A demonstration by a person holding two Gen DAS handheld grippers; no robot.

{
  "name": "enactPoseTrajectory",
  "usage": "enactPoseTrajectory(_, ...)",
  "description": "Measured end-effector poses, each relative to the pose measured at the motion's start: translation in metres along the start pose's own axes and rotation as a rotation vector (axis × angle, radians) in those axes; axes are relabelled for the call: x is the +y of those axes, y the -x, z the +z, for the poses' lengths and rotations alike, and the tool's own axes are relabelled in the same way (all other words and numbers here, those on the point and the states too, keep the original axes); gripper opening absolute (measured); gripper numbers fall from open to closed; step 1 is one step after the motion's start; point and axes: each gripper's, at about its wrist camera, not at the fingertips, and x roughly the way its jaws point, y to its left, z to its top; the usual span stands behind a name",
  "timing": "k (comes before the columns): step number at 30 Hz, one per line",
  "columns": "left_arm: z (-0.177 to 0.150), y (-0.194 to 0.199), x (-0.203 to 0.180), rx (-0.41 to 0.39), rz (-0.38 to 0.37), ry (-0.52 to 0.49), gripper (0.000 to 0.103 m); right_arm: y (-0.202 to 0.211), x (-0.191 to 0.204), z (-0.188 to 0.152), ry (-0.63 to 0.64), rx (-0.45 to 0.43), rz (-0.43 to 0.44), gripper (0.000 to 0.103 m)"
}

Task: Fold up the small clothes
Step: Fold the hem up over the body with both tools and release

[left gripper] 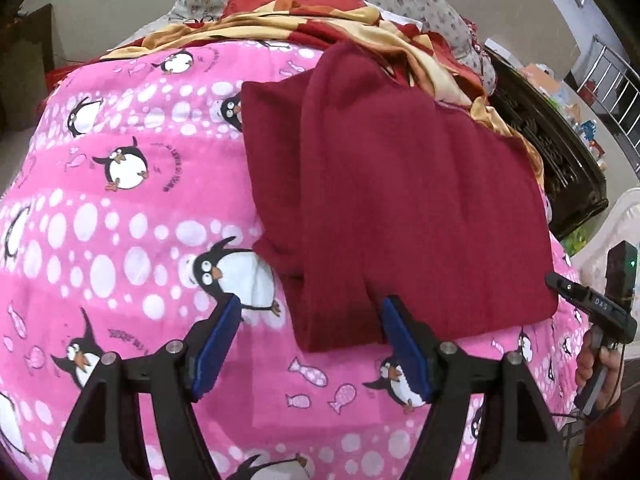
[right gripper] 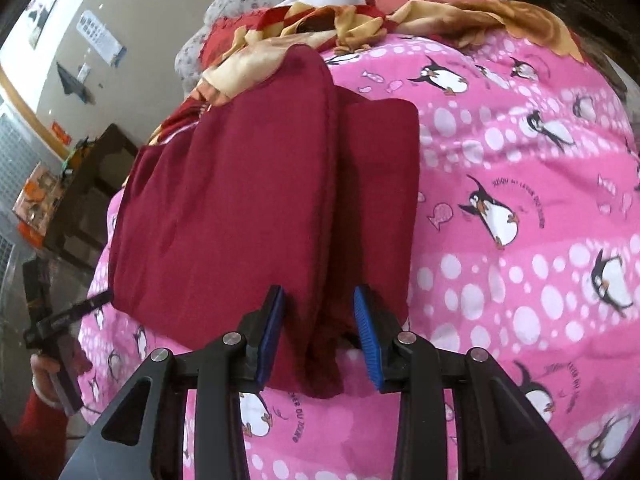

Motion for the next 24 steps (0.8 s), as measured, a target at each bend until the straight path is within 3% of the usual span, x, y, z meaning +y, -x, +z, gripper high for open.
enactPoseTrajectory(1,0.001,-0.001,-0.001,-0.001,-0.01,0.002,0.076,0.0,-0.001,-0.001,-0.007,-0.007,0.007,0.044)
enactPoseTrajectory(2,0.001,-0.003,-0.002,0.007,-0.028,0.004,0.069,0.0,-0.002,-0.001,-0.018,-0.014,0.016,0.044)
enactPoseTrajectory(3,0.001,-0.006,-0.001,0.02,-0.054,0.007,0.055,-0.001,-0.004,-0.001,-0.026,-0.02,0.02,0.044)
enactPoseTrajectory(5,0.003,-0.011,-0.002,0.054,-0.095,0.01,0.038,-0.003,-0.006,-0.001,-0.038,-0.018,0.02,0.043)
enactPoseTrajectory(7,0.003,-0.011,0.0,0.058,-0.092,0.012,0.035,-0.001,-0.006,-0.002,-0.044,-0.024,0.022,0.043)
enactPoseTrajectory(9,0.004,-0.008,0.002,0.062,-0.079,0.008,0.025,0.0,-0.004,-0.003,-0.041,-0.022,0.016,0.043)
enactPoseTrajectory(15,0.003,-0.005,0.003,0.067,-0.077,-0.008,0.018,0.003,0.009,-0.004,0.026,-0.002,-0.004,0.044)
enactPoseTrajectory(16,0.003,-0.005,0.001,0.068,-0.071,-0.012,0.017,0.0,0.011,-0.003,0.035,0.007,-0.013,0.041)
enactPoseTrajectory(18,0.002,-0.003,-0.001,0.065,-0.069,-0.018,0.011,-0.003,0.015,-0.004,0.05,0.004,-0.01,0.013)
enactPoseTrajectory(24,0.003,0.03,-0.003,0.026,-0.07,-0.1,0.009,0.046,0.017,0.0,0.05,-0.084,0.058,0.013)
